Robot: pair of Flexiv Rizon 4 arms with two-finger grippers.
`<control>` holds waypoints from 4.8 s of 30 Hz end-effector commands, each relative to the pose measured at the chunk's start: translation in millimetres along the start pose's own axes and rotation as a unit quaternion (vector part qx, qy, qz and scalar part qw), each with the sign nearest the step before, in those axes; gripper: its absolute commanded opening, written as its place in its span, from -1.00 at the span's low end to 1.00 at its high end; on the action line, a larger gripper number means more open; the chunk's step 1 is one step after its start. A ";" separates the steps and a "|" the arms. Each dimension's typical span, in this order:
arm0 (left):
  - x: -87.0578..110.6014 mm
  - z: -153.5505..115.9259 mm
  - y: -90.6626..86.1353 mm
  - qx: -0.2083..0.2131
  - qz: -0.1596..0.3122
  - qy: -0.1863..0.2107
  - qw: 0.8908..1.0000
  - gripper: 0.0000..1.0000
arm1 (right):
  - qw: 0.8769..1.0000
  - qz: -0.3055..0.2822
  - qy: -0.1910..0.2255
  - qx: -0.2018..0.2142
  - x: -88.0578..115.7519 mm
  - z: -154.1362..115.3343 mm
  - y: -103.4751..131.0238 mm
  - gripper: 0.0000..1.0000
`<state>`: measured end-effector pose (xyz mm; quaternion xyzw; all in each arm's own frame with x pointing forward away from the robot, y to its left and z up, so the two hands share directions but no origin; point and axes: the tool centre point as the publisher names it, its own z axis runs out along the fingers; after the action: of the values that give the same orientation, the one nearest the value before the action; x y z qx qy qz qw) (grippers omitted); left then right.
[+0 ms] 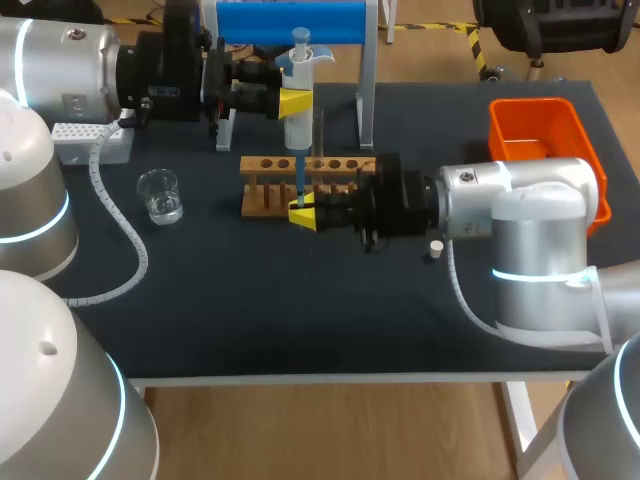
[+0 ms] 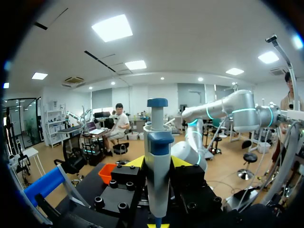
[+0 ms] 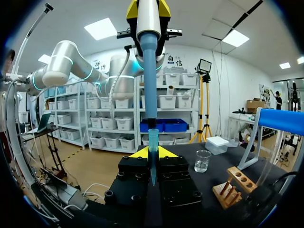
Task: Invert the test tube, pick up the pipette, mount the tip to pipette, aspirate from beaker and dispense into the tube, eject the tip, return the pipette, and cap with the stopper.
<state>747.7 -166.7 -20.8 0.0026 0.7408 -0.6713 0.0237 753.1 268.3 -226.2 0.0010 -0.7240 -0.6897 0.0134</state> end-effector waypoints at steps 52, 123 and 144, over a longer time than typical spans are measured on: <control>-0.4 -0.5 -0.1 0.000 0.001 0.001 1.000 -1.00 | 1.000 0.007 0.006 0.006 2.5 -0.7 9.0 -1.00; -0.4 -0.5 -0.1 0.000 0.001 0.001 1.000 -1.00 | 1.000 0.005 0.000 0.018 11.9 -14.4 1.4 1.00; -0.4 -0.5 -0.1 0.000 0.001 0.001 1.000 -1.00 | 0.998 0.017 -0.049 0.036 10.8 -77.5 -33.5 1.00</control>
<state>748.0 -166.4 -20.7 0.0029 0.7409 -0.6712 0.0233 746.8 196.7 -258.2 -0.0453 -0.7479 -0.6621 -0.0109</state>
